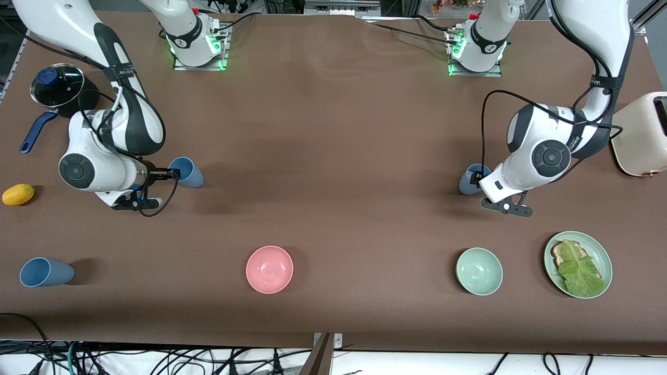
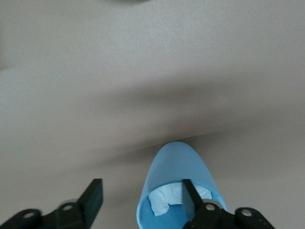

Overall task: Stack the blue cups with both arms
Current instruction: 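Grasp the plain cup with the right gripper while the left gripper grasps the tissue cup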

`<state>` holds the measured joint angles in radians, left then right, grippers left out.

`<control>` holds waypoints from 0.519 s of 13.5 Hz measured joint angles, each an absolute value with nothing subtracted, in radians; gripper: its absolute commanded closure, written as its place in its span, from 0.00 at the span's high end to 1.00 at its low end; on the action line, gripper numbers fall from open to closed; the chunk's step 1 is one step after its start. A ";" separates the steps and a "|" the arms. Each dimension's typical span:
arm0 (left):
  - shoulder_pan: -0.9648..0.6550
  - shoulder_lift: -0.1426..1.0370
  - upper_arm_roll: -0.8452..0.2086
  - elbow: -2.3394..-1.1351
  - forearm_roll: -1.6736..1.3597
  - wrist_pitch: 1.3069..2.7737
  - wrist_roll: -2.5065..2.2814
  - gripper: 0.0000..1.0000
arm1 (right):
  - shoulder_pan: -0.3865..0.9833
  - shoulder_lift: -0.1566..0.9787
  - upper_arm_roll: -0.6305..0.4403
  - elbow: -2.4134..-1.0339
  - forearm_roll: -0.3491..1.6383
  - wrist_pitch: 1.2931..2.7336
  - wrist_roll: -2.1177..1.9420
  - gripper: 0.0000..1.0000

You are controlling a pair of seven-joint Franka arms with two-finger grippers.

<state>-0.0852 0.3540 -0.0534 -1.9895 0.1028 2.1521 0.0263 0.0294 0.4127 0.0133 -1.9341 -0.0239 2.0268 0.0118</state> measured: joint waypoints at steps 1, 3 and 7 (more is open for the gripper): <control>-0.085 0.356 -0.053 -1.993 0.100 2.147 0.026 0.94 | 0.030 0.413 0.016 -1.934 -0.023 2.024 0.015 0.00; -0.084 0.356 -0.053 -1.993 0.099 2.143 0.026 0.94 | 0.030 0.413 0.018 -1.934 -0.011 2.015 0.020 0.00; -0.083 0.357 -0.053 -1.984 0.098 2.115 0.026 0.95 | 0.030 0.405 0.026 -1.901 0.010 1.977 0.020 0.00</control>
